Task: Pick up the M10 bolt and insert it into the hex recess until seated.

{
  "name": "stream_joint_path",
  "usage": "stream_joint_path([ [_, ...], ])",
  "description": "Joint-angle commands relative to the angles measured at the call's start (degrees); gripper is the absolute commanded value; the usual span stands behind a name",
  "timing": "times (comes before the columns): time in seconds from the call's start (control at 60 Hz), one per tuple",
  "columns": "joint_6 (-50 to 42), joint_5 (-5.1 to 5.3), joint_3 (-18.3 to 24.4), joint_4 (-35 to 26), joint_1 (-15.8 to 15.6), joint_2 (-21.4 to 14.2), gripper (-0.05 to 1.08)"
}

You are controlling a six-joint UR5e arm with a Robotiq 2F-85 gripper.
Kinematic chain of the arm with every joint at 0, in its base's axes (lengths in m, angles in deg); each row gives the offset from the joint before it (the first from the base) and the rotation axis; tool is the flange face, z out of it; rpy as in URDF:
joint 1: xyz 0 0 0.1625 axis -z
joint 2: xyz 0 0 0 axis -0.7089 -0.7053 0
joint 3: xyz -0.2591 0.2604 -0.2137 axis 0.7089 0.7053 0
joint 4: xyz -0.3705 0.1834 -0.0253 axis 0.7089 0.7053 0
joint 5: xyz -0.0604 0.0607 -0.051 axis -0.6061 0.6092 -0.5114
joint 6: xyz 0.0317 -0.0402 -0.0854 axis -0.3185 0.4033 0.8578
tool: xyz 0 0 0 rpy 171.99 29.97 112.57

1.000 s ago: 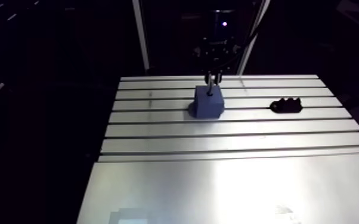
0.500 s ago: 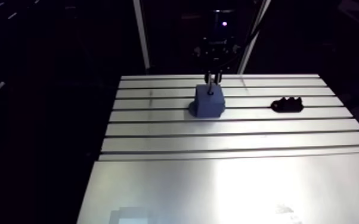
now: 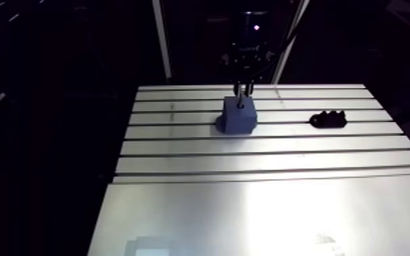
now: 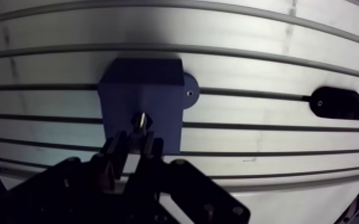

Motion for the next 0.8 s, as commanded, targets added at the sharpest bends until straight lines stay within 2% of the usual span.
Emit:
stream_joint_path([
  [0.017,0.07,0.00,0.00,0.05,0.23,-0.08,0.81],
  [0.8,0.08,0.17,0.00,-0.03,0.14,-0.08,0.81],
])
